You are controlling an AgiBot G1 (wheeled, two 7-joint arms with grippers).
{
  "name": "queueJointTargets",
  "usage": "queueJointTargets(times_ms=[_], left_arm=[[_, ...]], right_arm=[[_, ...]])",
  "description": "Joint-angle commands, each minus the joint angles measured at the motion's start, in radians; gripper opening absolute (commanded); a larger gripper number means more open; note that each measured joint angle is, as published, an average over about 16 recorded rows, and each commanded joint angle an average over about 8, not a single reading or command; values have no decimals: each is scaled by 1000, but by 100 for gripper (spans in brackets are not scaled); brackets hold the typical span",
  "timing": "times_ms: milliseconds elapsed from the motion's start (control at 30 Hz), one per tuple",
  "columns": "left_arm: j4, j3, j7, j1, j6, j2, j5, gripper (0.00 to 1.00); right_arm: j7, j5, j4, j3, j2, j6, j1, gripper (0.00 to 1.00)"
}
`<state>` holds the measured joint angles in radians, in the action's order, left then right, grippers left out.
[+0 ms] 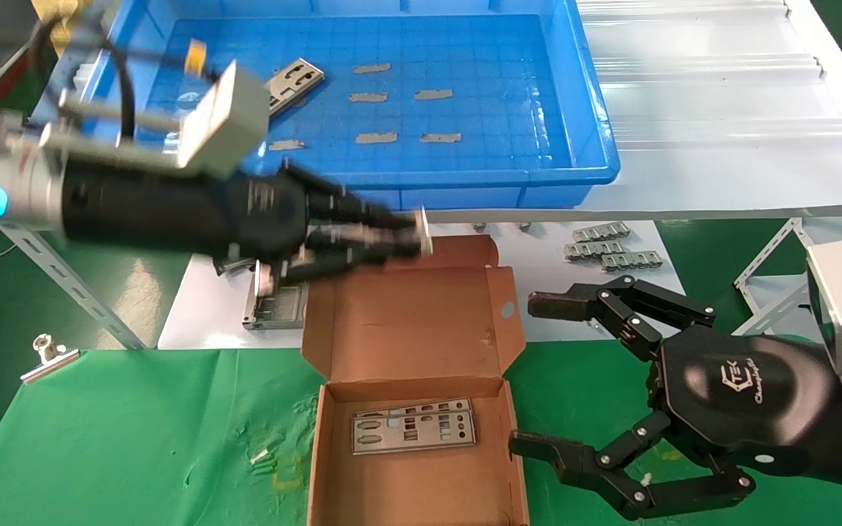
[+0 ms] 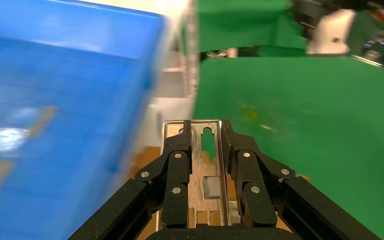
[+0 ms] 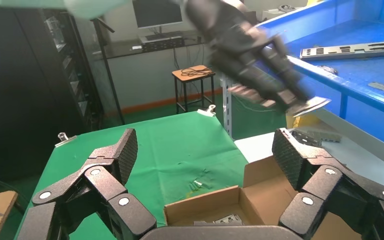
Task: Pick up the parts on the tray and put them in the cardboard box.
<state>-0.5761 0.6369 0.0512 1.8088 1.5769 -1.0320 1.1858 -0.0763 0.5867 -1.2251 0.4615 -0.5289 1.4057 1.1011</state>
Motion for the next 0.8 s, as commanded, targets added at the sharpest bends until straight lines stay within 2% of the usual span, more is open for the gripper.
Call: queueJointTargets(times_ms=[33, 233, 433, 600, 800], left_arm=[[-122, 24, 31, -59, -6, 43, -48, 0], [-363, 35, 76, -222, -105, 97, -66, 0], [-516, 52, 71, -378, -276, 94, -5, 0], [-550, 85, 29, -474, -414, 45, 85, 0], [-501, 110, -45, -534, -475, -17, 127, 0]], right_arm=[[0, 0, 0, 0, 0, 0, 0, 100], [0, 0, 0, 0, 0, 0, 0, 100], [0, 0, 0, 0, 0, 0, 0, 100], [0, 0, 0, 0, 0, 0, 0, 100], [0, 0, 0, 0, 0, 0, 0, 100]])
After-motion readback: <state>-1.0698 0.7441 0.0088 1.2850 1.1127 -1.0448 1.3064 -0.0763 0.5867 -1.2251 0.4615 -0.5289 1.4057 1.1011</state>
